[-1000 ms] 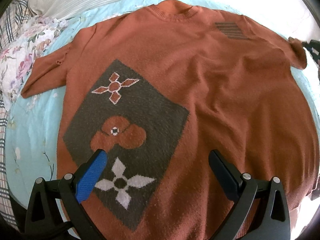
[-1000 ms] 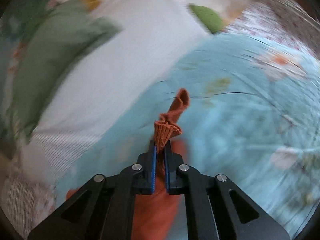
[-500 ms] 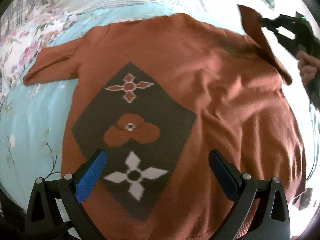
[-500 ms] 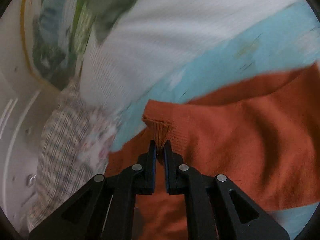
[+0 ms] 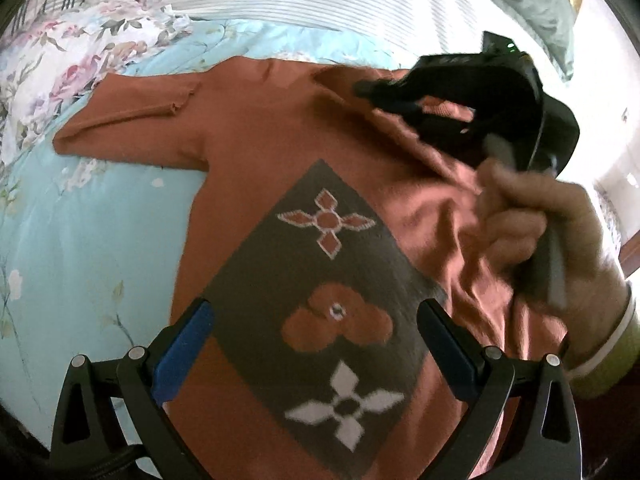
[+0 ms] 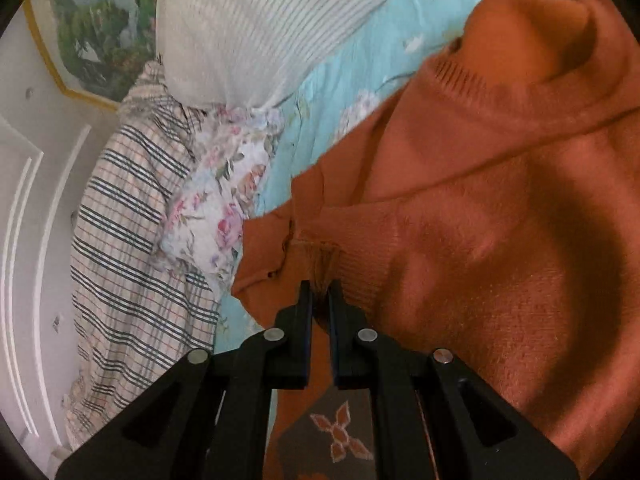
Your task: Fold small clothes
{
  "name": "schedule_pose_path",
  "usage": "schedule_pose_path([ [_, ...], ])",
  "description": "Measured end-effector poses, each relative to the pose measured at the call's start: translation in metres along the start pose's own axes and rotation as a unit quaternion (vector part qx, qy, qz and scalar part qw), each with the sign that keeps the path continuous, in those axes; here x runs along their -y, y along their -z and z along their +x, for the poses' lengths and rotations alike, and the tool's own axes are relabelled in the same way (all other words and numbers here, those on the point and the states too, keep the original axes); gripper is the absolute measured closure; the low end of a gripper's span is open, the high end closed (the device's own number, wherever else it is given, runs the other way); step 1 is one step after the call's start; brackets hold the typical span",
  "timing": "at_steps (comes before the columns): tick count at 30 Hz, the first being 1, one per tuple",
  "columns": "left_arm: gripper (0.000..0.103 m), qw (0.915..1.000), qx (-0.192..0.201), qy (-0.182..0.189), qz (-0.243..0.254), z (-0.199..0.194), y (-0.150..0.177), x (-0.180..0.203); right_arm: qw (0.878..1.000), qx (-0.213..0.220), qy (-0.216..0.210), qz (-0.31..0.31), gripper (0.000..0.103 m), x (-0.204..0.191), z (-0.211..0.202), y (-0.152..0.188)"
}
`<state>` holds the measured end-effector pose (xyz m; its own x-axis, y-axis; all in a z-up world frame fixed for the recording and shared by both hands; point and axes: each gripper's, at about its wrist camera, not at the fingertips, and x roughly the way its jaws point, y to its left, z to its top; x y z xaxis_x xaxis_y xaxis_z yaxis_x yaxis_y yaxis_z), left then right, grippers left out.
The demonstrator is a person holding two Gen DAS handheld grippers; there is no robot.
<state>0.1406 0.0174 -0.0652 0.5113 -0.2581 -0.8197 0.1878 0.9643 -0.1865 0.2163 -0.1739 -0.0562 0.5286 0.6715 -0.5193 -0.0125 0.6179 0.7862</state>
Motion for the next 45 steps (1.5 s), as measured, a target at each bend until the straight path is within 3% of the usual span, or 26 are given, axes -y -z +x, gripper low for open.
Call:
schedule_pose_path([
  [3,0.001,0.9999,0.004,0.013,-0.007,0.010,-0.017,-0.006,1.000,-0.004,-0.008,0.015,0.085,0.004,-0.003,0.001],
  [6,0.001,0.9994,0.006,0.031,-0.013,0.025,-0.044,-0.011,1.000,0.029,-0.009,0.003,0.055,0.000,-0.034,0.005],
  [10,0.001,0.9984,0.004,0.052,-0.024,0.055,-0.082,-0.011,0.997,0.077,-0.004,0.009,0.055,0.006,-0.091,0.016],
  [13,0.002,0.9961,-0.018,0.073,-0.046,0.089,-0.111,-0.014,0.994,0.110,0.012,0.017,0.055,0.013,-0.136,0.033],
  [16,0.008,0.9953,-0.028,0.075,-0.055,0.117,-0.131,-0.013,0.989,0.139,0.039,0.023,0.054,0.021,-0.174,0.051],
  [17,0.019,0.9962,-0.021,0.069,-0.049,0.120,-0.135,-0.011,0.987,0.151,0.048,0.027,0.054,0.025,-0.189,0.057],
  [18,0.050,0.9976,-0.009,0.061,-0.033,0.122,-0.138,-0.006,0.985,0.158,0.055,0.029,0.053,0.028,-0.198,0.061],
  [19,0.066,0.9981,-0.009,0.056,-0.022,0.123,-0.140,-0.003,0.983,0.166,0.065,0.032,0.053,0.031,-0.207,0.063],
  [20,0.094,0.9985,-0.011,0.051,-0.014,0.124,-0.141,-0.002,0.981,0.173,0.076,0.033,0.053,0.036,-0.219,0.065],
  [21,0.099,0.9981,-0.008,0.060,-0.014,0.121,-0.140,-0.004,0.979,0.179,0.092,0.031,0.053,0.040,-0.232,0.065],
  [26,0.102,0.9974,0.066,0.025,-0.014,0.083,-0.145,-0.026,0.958,0.215,0.186,0.027,0.049,0.061,-0.283,0.050],
  [29,0.102,0.9978,0.062,-0.005,-0.020,0.088,-0.146,-0.041,0.953,0.212,0.215,0.038,0.049,0.078,-0.295,0.032],
  [32,0.102,0.9974,0.065,-0.008,-0.031,0.089,-0.143,-0.051,0.949,0.198,0.244,0.033,0.049,0.095,-0.296,0.009],
  [36,0.102,0.9960,0.080,-0.029,-0.028,0.087,-0.140,-0.051,0.952,0.168,0.251,0.039,0.049,0.118,-0.282,-0.019],
  [43,0.102,0.9954,0.076,-0.033,-0.048,0.093,-0.139,-0.058,0.957,0.116,0.266,0.027,0.049,0.139,-0.240,-0.045],
  [44,0.102,0.9953,0.076,-0.032,-0.052,0.093,-0.139,-0.059,0.959,0.116,0.258,0.029,0.051,0.144,-0.238,-0.047],
  [45,0.102,0.9952,0.074,-0.031,-0.057,0.095,-0.138,-0.061,0.961,0.115,0.249,0.031,0.066,0.148,-0.238,-0.046],
])
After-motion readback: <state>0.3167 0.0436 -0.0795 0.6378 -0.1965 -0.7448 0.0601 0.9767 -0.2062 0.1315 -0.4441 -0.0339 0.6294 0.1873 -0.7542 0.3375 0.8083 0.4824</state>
